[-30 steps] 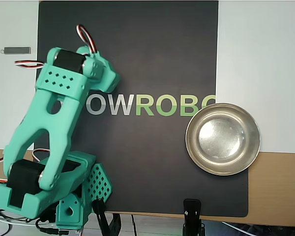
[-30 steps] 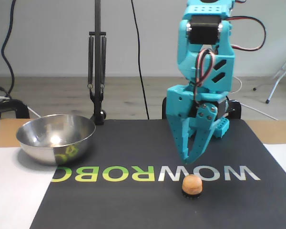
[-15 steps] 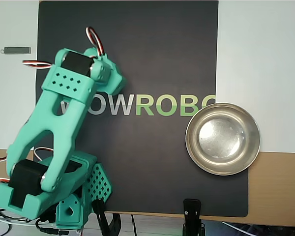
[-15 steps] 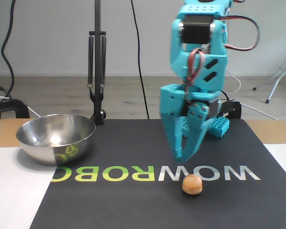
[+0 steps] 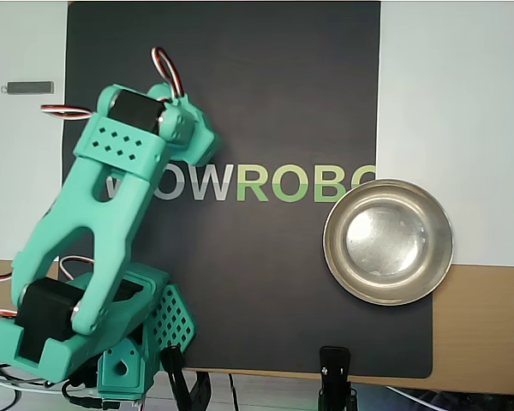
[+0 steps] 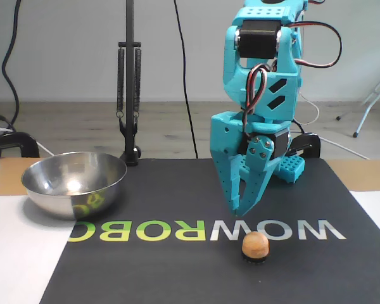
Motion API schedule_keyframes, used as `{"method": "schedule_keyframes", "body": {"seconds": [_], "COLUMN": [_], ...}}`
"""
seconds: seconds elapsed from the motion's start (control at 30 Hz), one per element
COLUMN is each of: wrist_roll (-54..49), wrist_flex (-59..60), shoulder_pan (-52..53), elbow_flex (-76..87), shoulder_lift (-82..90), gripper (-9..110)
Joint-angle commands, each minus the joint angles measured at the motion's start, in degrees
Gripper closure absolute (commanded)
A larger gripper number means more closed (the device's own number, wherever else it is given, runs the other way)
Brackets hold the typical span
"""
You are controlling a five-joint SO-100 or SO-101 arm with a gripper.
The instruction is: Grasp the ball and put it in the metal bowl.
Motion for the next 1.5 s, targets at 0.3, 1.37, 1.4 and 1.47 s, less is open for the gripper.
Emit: {"method": "schedule_keyframes", "body": {"seconds": [0.3, 1.37, 1.4, 1.47], "wrist_roll": [-0.26, 0.0, 0.0, 0.0], "wrist_flex": [-0.35, -0.35, -0.44, -0.44], "shoulder_pan": [-0.53, -0.44, -0.44, -0.44], "elbow_flex": [-0.18, 0.88, 0.88, 0.88], "shoulder_lift": [1.05, 1.05, 1.05, 1.05], "gripper": [98, 76, 76, 76]}}
